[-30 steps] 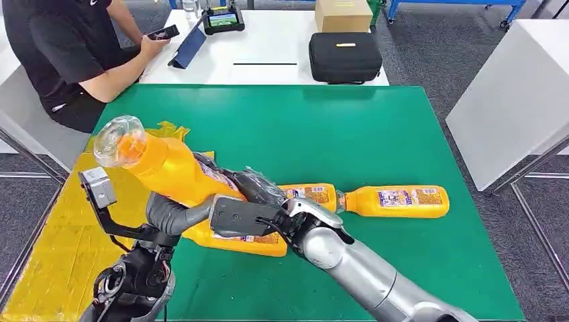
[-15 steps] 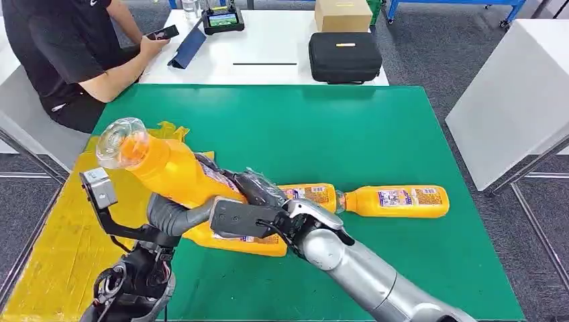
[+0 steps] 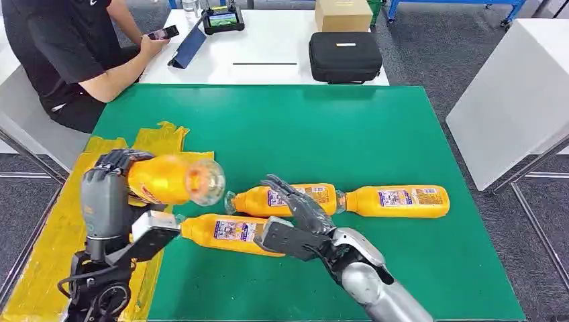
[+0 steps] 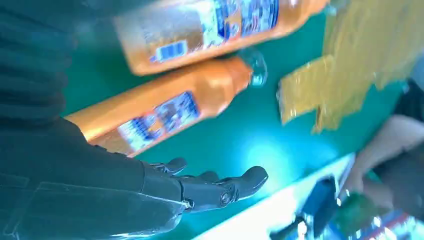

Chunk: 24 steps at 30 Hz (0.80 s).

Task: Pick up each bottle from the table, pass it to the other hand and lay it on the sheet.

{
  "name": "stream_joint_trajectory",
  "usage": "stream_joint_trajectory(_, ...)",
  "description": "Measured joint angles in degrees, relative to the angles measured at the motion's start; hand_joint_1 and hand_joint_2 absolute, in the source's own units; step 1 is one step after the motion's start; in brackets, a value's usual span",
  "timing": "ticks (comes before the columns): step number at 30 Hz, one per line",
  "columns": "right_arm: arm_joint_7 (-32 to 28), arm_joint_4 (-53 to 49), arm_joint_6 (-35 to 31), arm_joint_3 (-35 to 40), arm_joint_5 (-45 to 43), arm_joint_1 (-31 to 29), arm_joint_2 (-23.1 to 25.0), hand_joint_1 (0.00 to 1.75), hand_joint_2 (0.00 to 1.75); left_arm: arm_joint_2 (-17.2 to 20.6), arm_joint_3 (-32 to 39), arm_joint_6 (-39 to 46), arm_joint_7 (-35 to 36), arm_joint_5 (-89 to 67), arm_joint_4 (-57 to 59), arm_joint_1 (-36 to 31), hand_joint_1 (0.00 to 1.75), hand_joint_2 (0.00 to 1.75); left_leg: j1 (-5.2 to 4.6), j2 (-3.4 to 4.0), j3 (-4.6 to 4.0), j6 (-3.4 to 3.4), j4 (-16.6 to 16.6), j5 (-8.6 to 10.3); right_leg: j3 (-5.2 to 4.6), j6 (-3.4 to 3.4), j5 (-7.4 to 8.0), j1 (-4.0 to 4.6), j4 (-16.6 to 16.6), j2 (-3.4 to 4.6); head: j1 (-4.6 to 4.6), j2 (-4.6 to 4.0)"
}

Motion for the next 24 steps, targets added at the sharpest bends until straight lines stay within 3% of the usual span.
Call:
stream_joint_trajectory(15,-0.7,-5.2,0.8,-3.3,0.5,3.1,-0.9,0.00,0.00,0.0,3.9,-1.3,0.5,-0.9,0.4,1.1,1.75,1.75,0.01,-0.01,0.01,0.00,0.0,0.01,0.01,0.00,0.01,0.01,0.0,-0.01,0.00,0.00)
stream_joint_trajectory(18,-0.3,-9.5,2.1,-4.1,1.5,5.7,-2.2,0.00,0.00,0.6,4.0,-10.4,5.1,-11.7,7.2,-1.1,1.75,1.75,0.01,0.01,0.05,-0.01,0.0,0.02,0.02,0.00,0.02,0.01,0.0,-0.01,0.00,0.00)
stream_joint_trajectory(22,1.3,-9.8,4.0,-3.8,2.6,5.8,-2.8,0.00,0.00,1.4,1.9,-14.1,6.4,-12.1,10.5,-2.9,1.75,1.75,0.01,0.00,0.04,-0.01,0.0,0.02,0.02,0.00,0.02,0.01,0.0,-0.01,0.00,0.00)
stream_joint_trajectory(23,1.8,-9.8,4.8,-3.5,3.0,5.8,-2.9,0.00,0.00,1.5,1.1,-14.8,6.8,-12.1,11.5,-3.2,1.54,1.75,0.00,0.01,0.03,-0.01,0.0,0.02,0.02,0.00,0.02,0.00,0.0,-0.01,-0.02,0.00)
stream_joint_trajectory(24,2.2,-9.8,5.5,-3.0,3.4,5.7,-3.2,0.00,0.00,1.7,0.3,-15.4,7.2,-12.1,12.4,-3.6,0.00,1.75,0.00,0.01,0.03,-0.01,0.0,0.02,0.02,0.00,0.02,0.00,0.0,-0.01,0.00,0.00)
